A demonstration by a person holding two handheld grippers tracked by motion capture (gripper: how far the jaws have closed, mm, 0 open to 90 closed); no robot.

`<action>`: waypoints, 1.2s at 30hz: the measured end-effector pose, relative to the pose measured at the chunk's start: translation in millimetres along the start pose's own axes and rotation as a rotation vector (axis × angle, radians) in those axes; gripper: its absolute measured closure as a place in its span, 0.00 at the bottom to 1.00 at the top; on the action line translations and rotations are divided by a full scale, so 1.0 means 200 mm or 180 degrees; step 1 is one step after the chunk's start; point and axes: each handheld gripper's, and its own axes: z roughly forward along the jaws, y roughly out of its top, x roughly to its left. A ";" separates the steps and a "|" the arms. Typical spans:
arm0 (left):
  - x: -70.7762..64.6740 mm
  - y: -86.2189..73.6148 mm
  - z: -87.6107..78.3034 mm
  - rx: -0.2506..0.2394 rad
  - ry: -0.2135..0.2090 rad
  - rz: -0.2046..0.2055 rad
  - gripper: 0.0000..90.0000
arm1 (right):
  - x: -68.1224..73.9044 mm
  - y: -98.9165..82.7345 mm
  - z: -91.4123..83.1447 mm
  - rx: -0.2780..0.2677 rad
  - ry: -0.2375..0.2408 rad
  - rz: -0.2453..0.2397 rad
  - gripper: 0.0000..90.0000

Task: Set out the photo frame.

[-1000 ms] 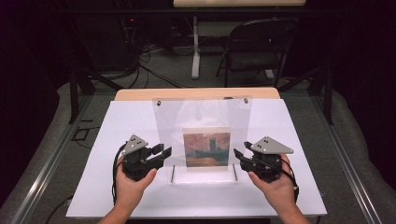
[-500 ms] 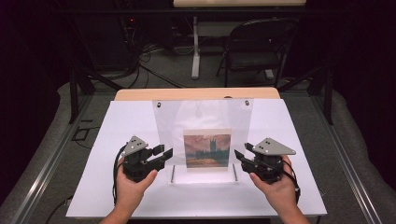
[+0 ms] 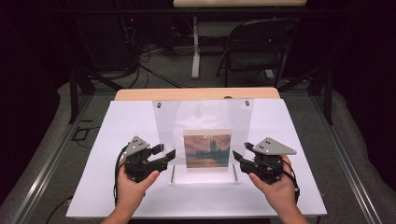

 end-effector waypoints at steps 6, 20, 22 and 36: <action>0.02 -0.01 -0.03 -0.0020 0.0033 0.0013 0.46 | 0.00 0.00 0.00 0.0029 0.0048 0.0020 0.47; 0.06 -0.06 -0.14 -0.0049 0.0098 -0.0028 0.46 | -0.03 -0.04 -0.04 0.0024 0.0007 0.0082 0.45; 0.08 -0.08 -0.15 -0.0048 0.0124 -0.0027 0.46 | -0.04 -0.06 -0.05 0.0030 0.0001 0.0074 0.45; 0.29 -0.32 -0.19 -0.0037 0.0638 0.0018 0.45 | -0.19 -0.31 -0.10 0.0080 -0.0226 0.0491 0.45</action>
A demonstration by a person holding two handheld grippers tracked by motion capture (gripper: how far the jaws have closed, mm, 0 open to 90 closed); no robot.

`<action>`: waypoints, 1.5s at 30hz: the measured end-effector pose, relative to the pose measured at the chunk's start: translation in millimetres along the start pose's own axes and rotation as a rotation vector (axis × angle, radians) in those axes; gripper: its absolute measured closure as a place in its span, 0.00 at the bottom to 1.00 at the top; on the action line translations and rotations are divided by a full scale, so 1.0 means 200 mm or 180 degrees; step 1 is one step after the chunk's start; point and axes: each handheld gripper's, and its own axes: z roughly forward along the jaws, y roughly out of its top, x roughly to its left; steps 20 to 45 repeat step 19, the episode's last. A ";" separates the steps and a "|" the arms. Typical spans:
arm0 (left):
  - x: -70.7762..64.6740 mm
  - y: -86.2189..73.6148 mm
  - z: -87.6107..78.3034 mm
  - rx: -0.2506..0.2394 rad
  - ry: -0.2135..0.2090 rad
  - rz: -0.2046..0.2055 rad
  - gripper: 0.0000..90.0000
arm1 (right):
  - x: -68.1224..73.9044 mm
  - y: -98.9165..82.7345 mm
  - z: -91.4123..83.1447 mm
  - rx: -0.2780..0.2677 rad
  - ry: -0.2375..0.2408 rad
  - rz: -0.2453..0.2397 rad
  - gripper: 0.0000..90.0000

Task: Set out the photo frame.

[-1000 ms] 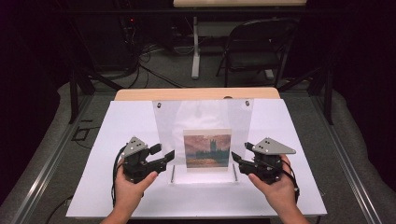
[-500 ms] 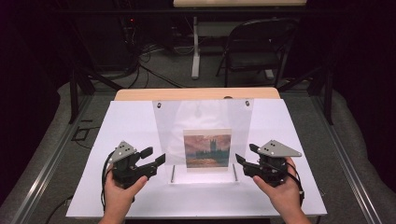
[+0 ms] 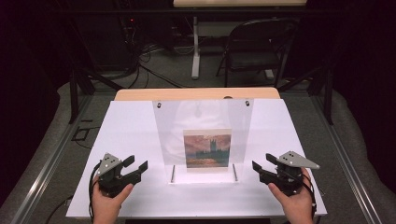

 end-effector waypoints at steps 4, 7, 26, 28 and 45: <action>0.01 -0.03 0.02 -0.0049 -0.0075 0.0040 0.43 | -0.03 -0.07 0.06 0.0099 -0.0031 0.0050 0.44; 0.01 -0.05 0.04 -0.0024 -0.0094 0.0060 0.43 | -0.04 -0.09 0.09 0.0162 -0.0078 -0.0007 0.44; 0.06 -0.10 0.10 0.0189 -0.0146 -0.0157 0.43 | -0.01 -0.15 0.17 0.0375 0.0019 -0.0096 0.43; 0.06 -0.10 0.10 0.0189 -0.0146 -0.0157 0.43 | -0.01 -0.15 0.17 0.0375 0.0019 -0.0096 0.43; 0.06 -0.10 0.10 0.0189 -0.0146 -0.0157 0.43 | -0.01 -0.15 0.17 0.0375 0.0019 -0.0096 0.43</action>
